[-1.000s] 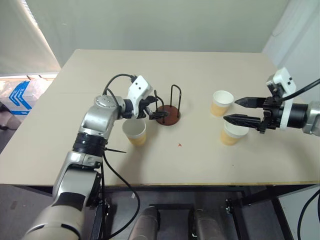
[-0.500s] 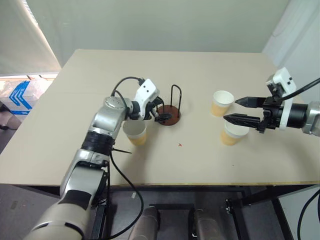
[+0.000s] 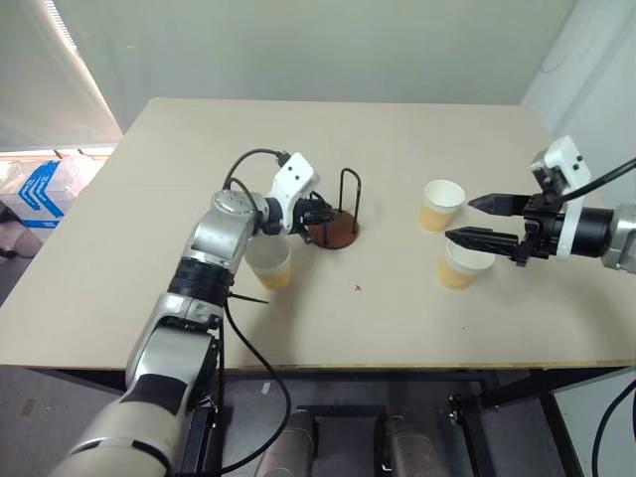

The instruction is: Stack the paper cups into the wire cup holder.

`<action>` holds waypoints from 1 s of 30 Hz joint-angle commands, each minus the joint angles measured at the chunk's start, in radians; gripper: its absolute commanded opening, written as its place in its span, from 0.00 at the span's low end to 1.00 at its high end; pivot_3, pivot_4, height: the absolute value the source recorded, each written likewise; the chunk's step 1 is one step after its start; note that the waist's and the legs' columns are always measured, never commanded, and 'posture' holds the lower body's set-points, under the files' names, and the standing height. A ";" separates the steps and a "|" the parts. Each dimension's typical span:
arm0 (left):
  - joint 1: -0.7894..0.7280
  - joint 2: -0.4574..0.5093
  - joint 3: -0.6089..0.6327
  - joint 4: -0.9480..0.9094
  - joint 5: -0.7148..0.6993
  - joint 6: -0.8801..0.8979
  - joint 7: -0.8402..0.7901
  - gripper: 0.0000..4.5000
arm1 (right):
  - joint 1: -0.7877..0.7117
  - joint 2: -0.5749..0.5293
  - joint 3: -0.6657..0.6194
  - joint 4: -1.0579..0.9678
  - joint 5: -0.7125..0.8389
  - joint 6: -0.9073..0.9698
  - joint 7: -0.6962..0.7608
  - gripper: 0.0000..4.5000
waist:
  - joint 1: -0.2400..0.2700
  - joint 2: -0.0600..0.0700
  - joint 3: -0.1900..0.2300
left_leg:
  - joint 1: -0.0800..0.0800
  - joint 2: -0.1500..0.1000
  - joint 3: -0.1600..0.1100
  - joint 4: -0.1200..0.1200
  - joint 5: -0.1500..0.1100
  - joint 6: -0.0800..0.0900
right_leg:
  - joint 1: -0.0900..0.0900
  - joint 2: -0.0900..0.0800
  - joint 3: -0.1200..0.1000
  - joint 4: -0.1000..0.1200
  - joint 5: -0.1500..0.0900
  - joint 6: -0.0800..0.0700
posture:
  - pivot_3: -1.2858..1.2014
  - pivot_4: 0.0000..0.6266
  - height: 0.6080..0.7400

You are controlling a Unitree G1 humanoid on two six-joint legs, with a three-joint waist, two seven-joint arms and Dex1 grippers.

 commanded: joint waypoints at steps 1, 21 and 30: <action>-0.048 -0.004 0.039 0.005 -0.007 -0.040 0.014 0.00 | -0.015 -0.016 -0.037 -0.019 0.012 -0.006 0.001 1.00 | 0.000 0.000 0.000 | 0.000 0.000 0.000 0.000 0.000 0.000 | 0.000 0.000 0.000 0.000 0.000 0.000 | 0.52 0.24 1.00; -0.033 0.078 -0.084 -0.263 -0.121 0.068 -0.418 0.00 | -0.169 -0.288 -0.158 -0.105 0.274 0.151 0.112 1.00 | 0.006 0.000 0.000 | -0.003 -0.001 0.001 0.000 -0.002 -0.003 | 0.000 -0.001 0.000 -0.006 -0.008 -0.002 | 0.52 0.24 1.00; 0.018 0.020 -0.140 -0.321 -0.114 0.084 -0.405 0.00 | -0.104 -0.404 -0.158 -0.105 0.244 0.110 0.191 1.00 | 0.009 0.000 0.000 | -0.004 -0.002 0.002 0.001 -0.004 0.001 | 0.001 -0.003 0.001 -0.007 -0.004 0.008 | 0.52 0.24 1.00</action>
